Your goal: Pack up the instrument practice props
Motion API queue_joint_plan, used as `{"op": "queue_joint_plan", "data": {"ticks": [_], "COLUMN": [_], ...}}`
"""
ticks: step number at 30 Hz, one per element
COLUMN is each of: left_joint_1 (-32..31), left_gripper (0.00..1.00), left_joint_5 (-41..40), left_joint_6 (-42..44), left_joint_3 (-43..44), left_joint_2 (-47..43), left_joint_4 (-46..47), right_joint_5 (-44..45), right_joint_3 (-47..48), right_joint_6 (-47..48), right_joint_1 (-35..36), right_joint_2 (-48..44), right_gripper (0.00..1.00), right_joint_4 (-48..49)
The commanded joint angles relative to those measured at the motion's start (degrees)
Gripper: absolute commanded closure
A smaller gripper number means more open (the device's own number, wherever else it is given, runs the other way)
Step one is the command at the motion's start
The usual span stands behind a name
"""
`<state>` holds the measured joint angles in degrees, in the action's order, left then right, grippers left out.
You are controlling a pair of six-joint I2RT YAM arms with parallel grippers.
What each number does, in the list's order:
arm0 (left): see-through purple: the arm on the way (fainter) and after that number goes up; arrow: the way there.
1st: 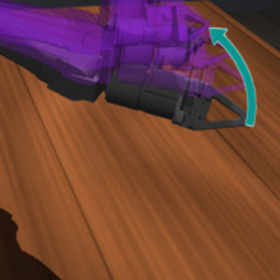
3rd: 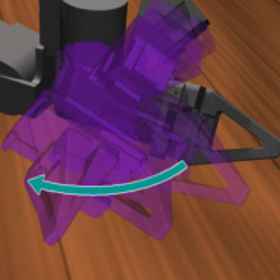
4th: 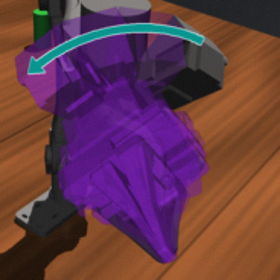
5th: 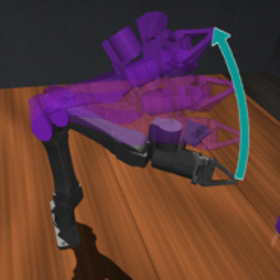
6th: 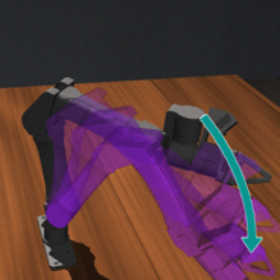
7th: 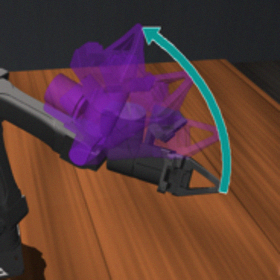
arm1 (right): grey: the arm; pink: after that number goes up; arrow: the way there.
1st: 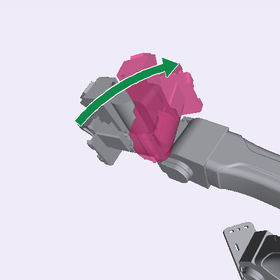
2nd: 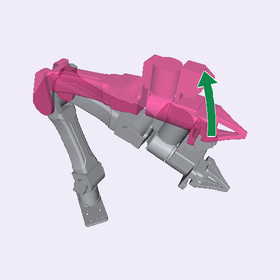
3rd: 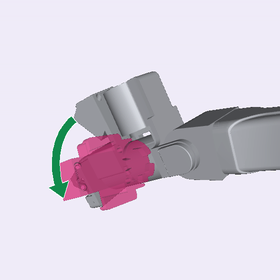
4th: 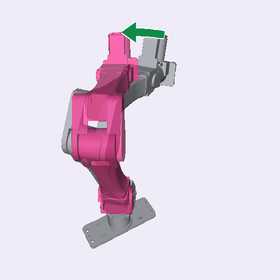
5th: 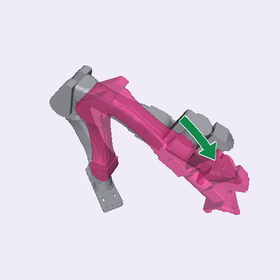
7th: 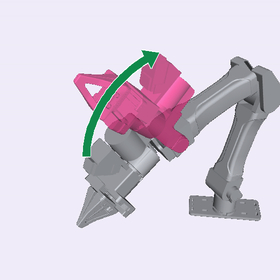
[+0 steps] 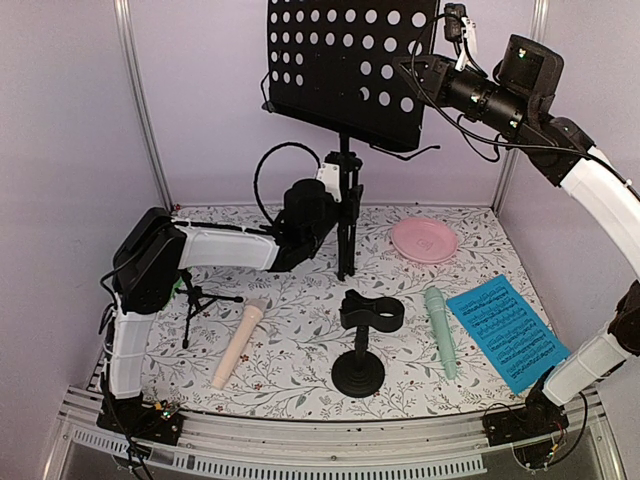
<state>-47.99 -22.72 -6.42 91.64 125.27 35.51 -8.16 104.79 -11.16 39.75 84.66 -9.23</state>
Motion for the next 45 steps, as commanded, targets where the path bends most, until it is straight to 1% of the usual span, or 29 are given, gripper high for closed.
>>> {"op": "queue_joint_plan", "data": {"ticks": [1,6,12,15,17,21,26,28,33,36,42,45], "left_joint_1": [0.4,-0.7,-1.3,-1.4,-1.4,-1.6,-1.8,-1.8,-2.0,-2.2,-2.7,-2.9], "left_gripper": [0.54,0.54,0.54,0.55,0.55,0.59,0.59,0.6,0.67,0.7,0.82,0.92], "left_joint_5": [-1.2,-0.3,1.9,3.0,4.0,4.4,4.8,5.6,7.2,7.6,8.2,8.7], "left_joint_6": [4.3,9.8,14.2,14.7,14.8,15.8,15.9,15.1,12.4,11.4,10.3,9.2], "left_joint_3": [-3.2,-6.4,-10.4,-13.2,-14.0,-13.7,-13.8,-13.0,-11.3,-11.1,-11.7,-11.8], "left_joint_2": [-2.7,-6.6,-11.9,-16.4,-17.7,-19.7,-22.0,-22.4,-22.0,-21.9,-22.8,-23.1], "left_joint_4": [-2.8,-3.4,-8.1,-10.0,-12.4,-19.6,-24.5,-26.8,-30.8,-32.4,-35.3,-37.1], "right_joint_5": [-2.7,-2.7,-1.2,-0.5,0.6,4.6,11.1,12.1,12.5,13.8,16.5,17.4], "right_joint_3": [1.7,3.9,3.8,3.2,2.8,2.1,-2.7,-3.9,-6.3,-9.9,-17.0,-19.3], "right_joint_6": [-3.8,-3.9,-3.5,-3.4,-3.4,-3.5,-5.2,-5.7,-6.1,-7.2,-10.3,-11.6], "right_joint_1": [1.5,1.5,1.5,1.5,1.5,1.5,1.5,1.5,1.5,1.5,1.4,1.4], "right_joint_2": [-3.9,-3.9,-4.3,-4.8,-5.1,-5.8,-8.1,-8.6,-9.5,-11.1,-13.8,-14.5], "right_gripper": [1.0,1.0,1.0,1.0,1.0,1.0,1.0,1.0,1.0,1.0,1.0,1.0], "right_joint_4": [11.1,10.8,10.7,11.3,11.6,10.2,10.2,10.2,10.8,12.8,15.6,15.7]}}
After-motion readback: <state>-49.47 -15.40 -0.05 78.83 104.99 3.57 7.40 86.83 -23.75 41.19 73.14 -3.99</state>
